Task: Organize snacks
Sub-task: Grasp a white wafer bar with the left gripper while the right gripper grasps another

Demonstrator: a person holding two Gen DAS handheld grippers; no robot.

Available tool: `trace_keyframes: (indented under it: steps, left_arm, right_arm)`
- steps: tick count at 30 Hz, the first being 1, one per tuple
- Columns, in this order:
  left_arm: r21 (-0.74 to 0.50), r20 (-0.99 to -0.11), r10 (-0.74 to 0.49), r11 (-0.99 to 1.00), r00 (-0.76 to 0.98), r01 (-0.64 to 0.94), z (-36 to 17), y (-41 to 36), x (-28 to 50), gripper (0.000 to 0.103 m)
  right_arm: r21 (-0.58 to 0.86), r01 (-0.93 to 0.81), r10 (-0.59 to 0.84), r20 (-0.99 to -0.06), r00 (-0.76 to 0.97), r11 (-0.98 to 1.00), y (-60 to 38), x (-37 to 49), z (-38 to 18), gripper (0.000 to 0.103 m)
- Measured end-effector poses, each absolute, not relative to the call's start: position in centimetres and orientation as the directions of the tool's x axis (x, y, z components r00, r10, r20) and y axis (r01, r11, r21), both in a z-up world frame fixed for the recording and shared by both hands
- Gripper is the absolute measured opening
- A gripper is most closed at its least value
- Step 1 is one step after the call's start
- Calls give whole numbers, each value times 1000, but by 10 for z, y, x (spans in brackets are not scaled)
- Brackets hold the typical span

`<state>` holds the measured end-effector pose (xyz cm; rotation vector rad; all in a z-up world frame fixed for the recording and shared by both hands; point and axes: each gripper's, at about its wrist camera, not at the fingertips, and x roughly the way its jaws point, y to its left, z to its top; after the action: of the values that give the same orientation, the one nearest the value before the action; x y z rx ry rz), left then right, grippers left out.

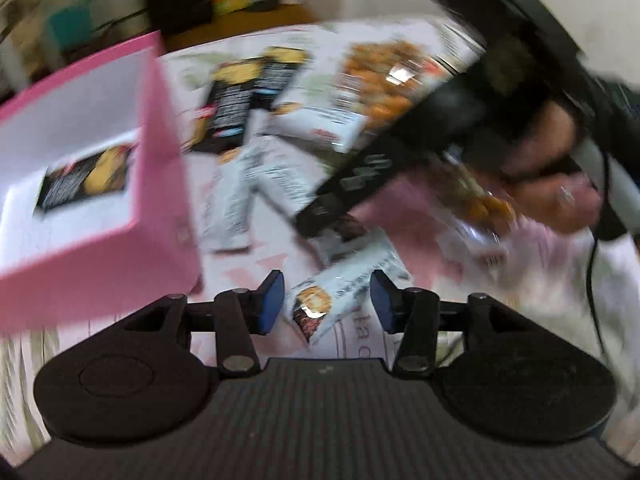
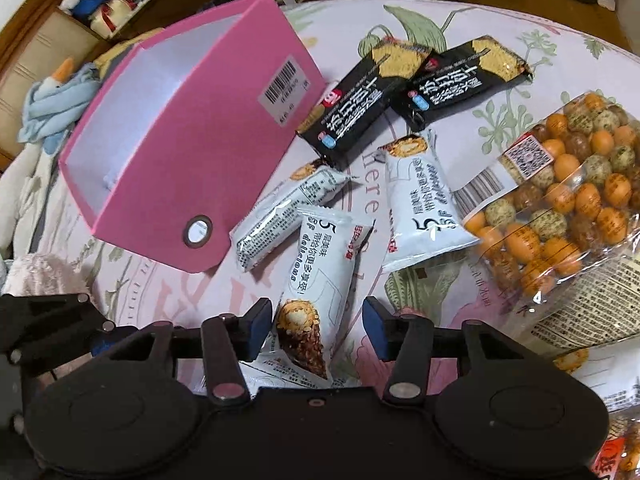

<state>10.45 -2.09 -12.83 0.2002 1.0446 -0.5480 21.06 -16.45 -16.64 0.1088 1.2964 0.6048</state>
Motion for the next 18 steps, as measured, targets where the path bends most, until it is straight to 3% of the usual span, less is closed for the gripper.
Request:
trace_keyframes:
  steps: [3,4,7,11,18]
  left_arm:
    - [-61,-876,-334,791,347,608,-136,-36,112,50]
    - [-58,-884,-334,773,327,632,-140,-39,115,50]
    - [-57,-907,-327,718,264,693,-154,-50,121,51]
    - [-43,-921,-301,709,247,704,-165,-56,125,49]
    - [-113,-930,-306,765,203,634,-158,-38,121,33]
  right_arm:
    - [373,-372,452,-879,152,850,-163,209,-166,51]
    - [369,-376,449,-881,151,850,-163,209,-166,39]
    - [359,-383,442,-884,154,851,-162,207,-164,33]
    - [364,-370,444,-883,155,855,-168,206,-164,32]
    - [401,-335,477,-859,187,852,-177,192,-155,32]
